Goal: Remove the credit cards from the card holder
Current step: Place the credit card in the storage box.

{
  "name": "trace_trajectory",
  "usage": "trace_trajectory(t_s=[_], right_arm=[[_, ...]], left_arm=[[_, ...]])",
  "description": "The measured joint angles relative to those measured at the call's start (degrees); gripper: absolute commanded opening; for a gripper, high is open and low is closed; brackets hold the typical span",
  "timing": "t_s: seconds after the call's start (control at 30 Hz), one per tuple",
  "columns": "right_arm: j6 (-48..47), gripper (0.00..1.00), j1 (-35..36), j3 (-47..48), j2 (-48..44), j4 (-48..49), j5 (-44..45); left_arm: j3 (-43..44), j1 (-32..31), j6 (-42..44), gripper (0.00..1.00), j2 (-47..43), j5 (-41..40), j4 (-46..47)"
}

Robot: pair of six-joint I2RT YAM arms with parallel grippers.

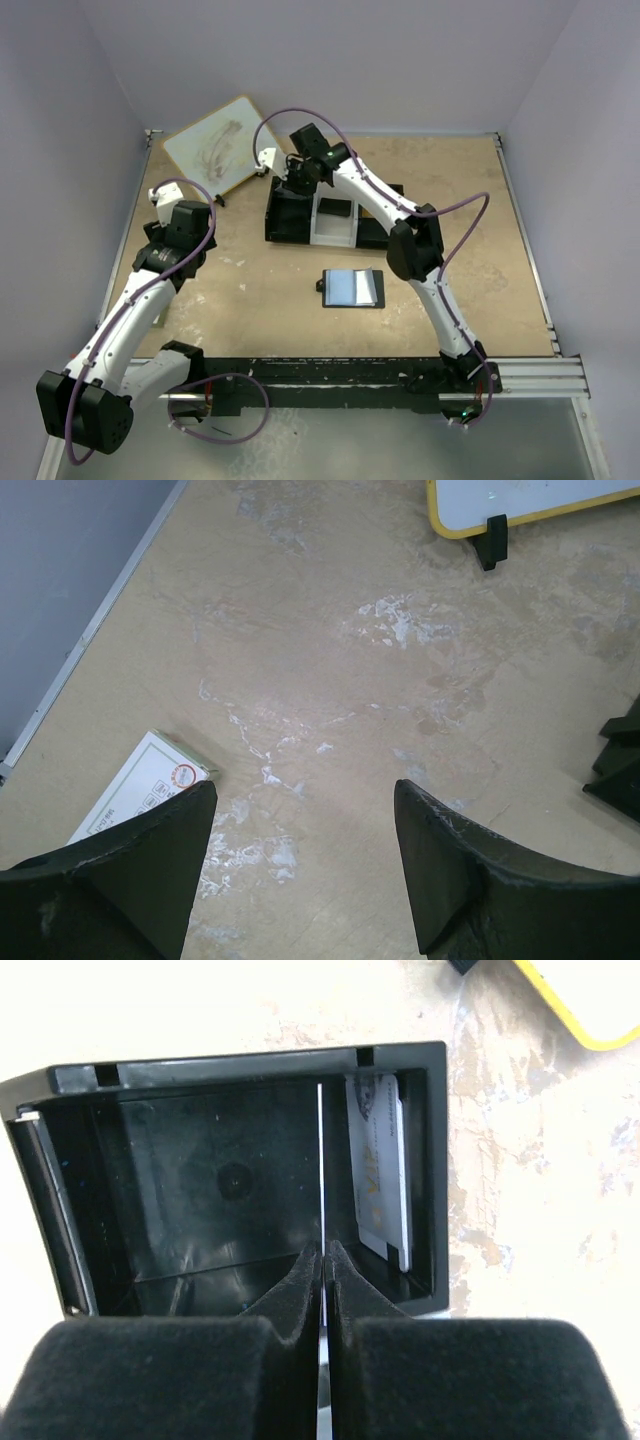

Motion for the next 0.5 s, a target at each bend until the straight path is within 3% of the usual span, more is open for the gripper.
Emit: trace_trajectory(t_s=[0.5], right_arm=[[-3.3, 0.00, -0.1, 2.0, 4.9, -1.0, 5.0]], left_arm=[[0.0, 0.0, 0.0, 0.69, 0.3, 0.2, 0.0]])
